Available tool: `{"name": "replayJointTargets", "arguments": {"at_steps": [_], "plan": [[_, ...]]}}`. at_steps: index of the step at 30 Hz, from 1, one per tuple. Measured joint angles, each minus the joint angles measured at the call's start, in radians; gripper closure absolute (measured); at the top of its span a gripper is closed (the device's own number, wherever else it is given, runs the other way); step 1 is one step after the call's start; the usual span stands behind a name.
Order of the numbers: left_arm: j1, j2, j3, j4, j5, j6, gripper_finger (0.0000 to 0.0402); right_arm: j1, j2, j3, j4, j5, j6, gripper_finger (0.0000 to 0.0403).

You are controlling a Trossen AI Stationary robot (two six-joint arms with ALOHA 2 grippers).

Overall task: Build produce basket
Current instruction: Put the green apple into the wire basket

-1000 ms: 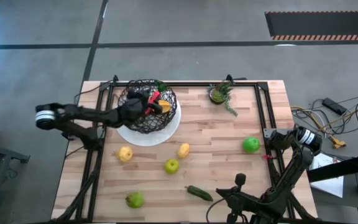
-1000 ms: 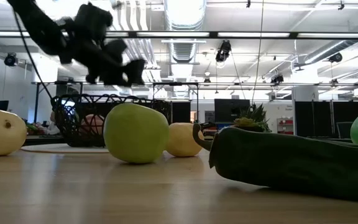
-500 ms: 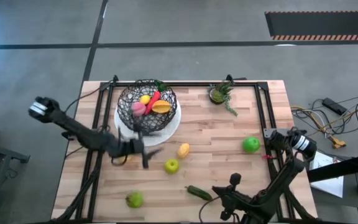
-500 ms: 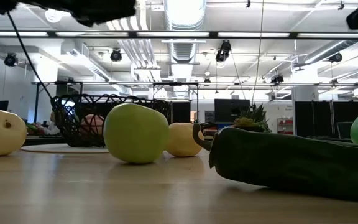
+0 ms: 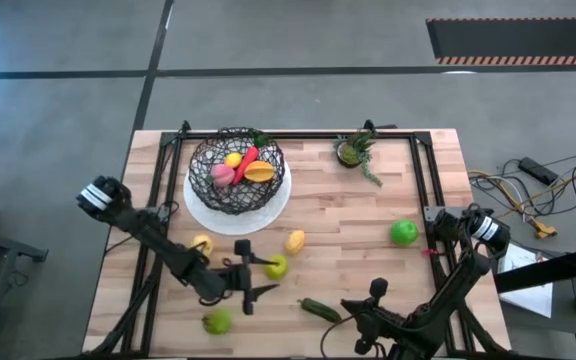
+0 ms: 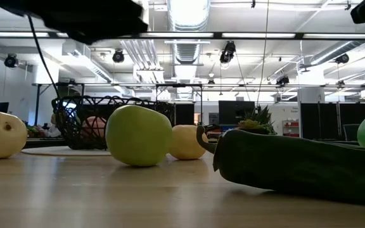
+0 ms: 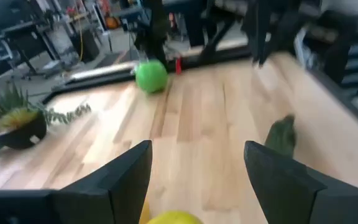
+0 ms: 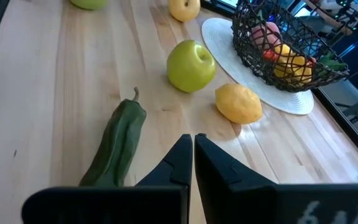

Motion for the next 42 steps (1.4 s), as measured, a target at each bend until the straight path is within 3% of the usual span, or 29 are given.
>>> {"name": "replayJointTargets", "arguments": {"at_steps": [3,9,17,24,33,42], "plan": [[0.015,0.01,0.041,-0.1,0.026,-0.028,0.0149,0.0,0.0,0.0,0.001,-0.001,0.0,0.0394],[0.065,-0.018,0.079,-0.333,0.116,-0.271,0.0085,0.0,0.0,0.0,0.005,-0.001,0.0,0.0394],[0.1,0.048,0.077,-0.334,0.11,-0.37,0.0025,0.0,0.0,0.0,0.008,-0.001,0.007,0.0394],[0.117,0.136,0.08,-0.334,0.0,-0.477,0.0022,0.0,0.0,0.0,0.008,-0.001,0.007,0.0394],[0.122,0.173,0.082,-0.332,0.043,-0.526,0.0024,0.0,0.0,0.0,0.008,-0.002,0.007,0.0394],[0.129,0.173,0.081,-0.329,0.057,-0.526,0.01,0.0,0.001,0.0,0.008,-0.002,0.007,0.0394]]}}
